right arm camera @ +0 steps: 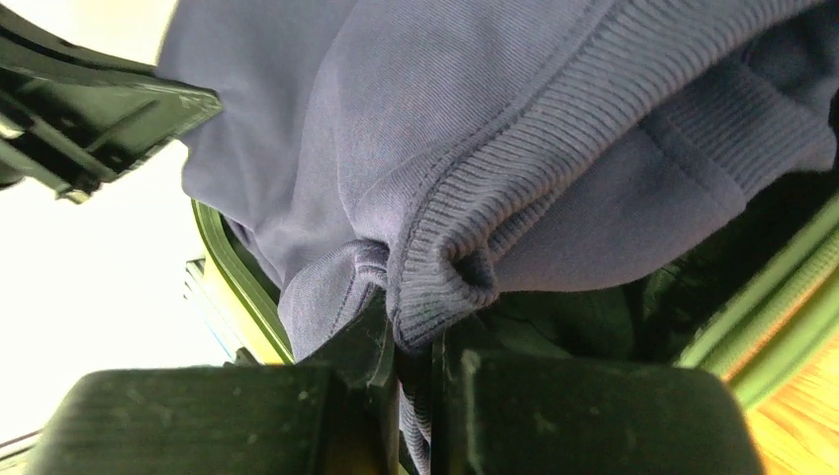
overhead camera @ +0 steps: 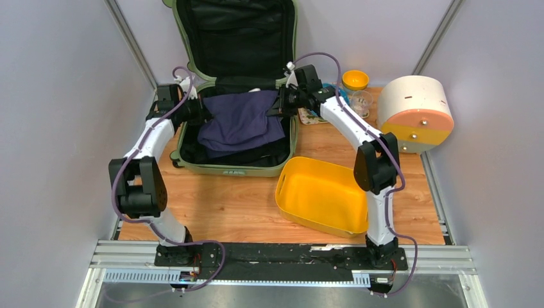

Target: Open, take out, and arrange the luggage

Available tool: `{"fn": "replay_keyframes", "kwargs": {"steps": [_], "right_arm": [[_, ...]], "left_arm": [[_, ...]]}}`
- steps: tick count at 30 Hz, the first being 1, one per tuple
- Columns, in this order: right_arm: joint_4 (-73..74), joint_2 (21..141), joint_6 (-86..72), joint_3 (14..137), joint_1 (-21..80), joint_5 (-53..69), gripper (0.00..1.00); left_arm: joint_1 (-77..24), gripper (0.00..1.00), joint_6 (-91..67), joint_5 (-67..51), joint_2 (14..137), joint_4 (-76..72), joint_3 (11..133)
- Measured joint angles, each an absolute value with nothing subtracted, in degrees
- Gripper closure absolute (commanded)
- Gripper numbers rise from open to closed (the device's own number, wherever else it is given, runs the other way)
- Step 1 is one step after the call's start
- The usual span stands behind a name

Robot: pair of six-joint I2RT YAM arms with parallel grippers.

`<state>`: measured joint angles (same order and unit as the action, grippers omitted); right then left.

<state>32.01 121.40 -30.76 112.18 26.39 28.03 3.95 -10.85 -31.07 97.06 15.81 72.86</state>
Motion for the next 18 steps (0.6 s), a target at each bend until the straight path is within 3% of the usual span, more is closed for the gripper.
{"fn": "replay_keyframes", "kwargs": {"steps": [7, 18], "right_arm": [[34.74, 109.40, -25.21, 106.91, 26.46, 25.58, 1.00], [40.10, 78.70, -17.91, 87.68, 25.02, 19.11, 1.00]], "left_arm": [[-1.34, 1.00, -4.40, -31.24, 89.36, 18.74, 78.22], [-10.81, 1.00, -1.15, -33.71, 85.23, 20.84, 79.13]]}}
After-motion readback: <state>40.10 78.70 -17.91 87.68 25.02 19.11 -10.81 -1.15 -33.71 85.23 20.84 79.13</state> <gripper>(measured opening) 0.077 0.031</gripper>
